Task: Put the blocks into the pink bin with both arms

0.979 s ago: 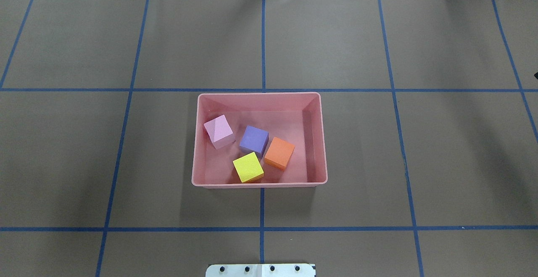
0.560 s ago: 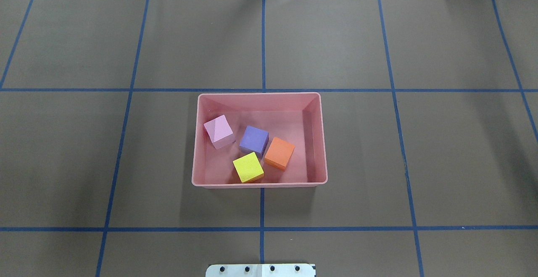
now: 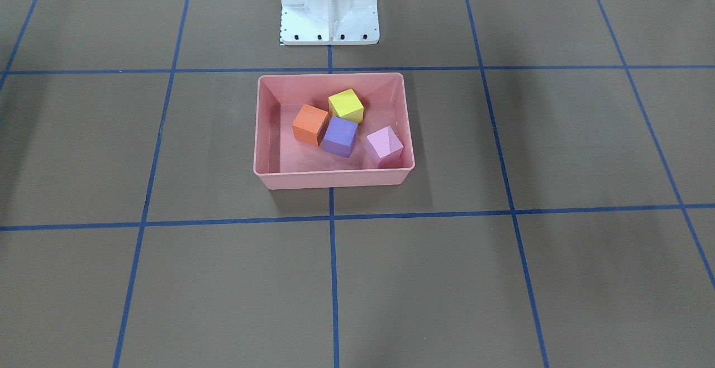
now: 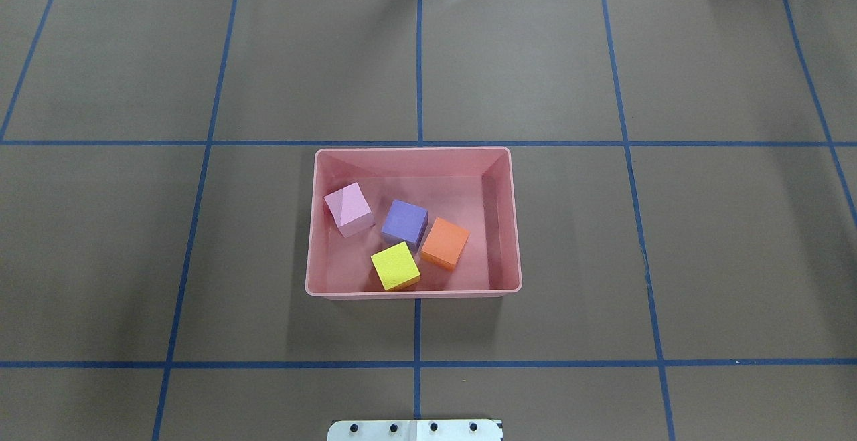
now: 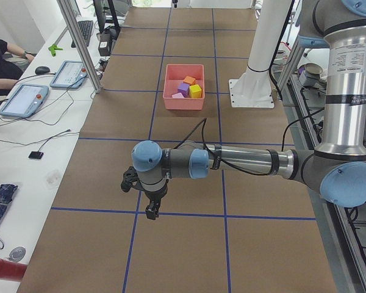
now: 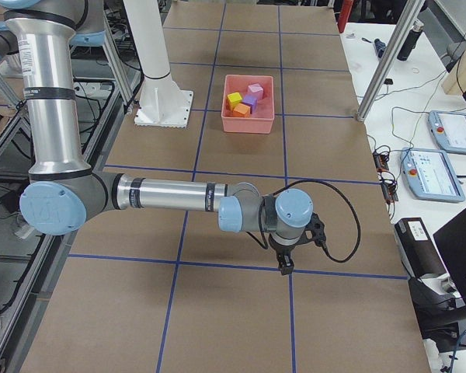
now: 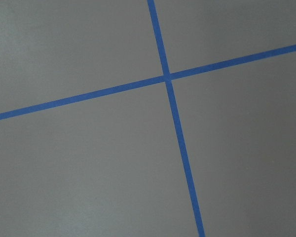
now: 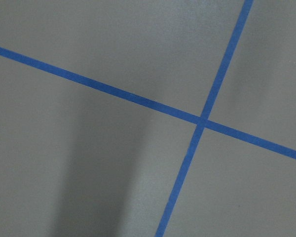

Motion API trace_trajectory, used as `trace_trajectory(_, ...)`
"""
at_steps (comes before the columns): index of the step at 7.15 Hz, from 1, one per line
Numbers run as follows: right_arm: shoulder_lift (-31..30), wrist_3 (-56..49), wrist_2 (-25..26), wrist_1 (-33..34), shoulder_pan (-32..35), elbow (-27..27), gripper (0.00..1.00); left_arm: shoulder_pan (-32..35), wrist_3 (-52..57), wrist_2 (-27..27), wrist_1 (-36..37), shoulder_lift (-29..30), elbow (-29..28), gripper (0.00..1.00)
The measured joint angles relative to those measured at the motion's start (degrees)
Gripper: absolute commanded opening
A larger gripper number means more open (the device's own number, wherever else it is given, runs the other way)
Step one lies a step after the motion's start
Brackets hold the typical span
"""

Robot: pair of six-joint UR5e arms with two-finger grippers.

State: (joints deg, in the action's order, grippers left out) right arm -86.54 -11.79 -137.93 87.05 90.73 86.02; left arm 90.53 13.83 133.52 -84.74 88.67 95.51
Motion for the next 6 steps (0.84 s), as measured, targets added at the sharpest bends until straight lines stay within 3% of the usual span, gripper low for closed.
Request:
trace_trajectory(3, -4.85, 7.78, 0.44, 1.63, 1.77, 9.40, 0.99, 0.09, -0.54, 0.07, 0.13, -0.79, 1.58, 1.00)
trace_trajectory(6, -6.03, 9.80, 0.84, 1.49, 1.06, 11.21, 0.99, 0.12, -0.64, -0.07, 0.27, -1.11, 2.36, 1.00)
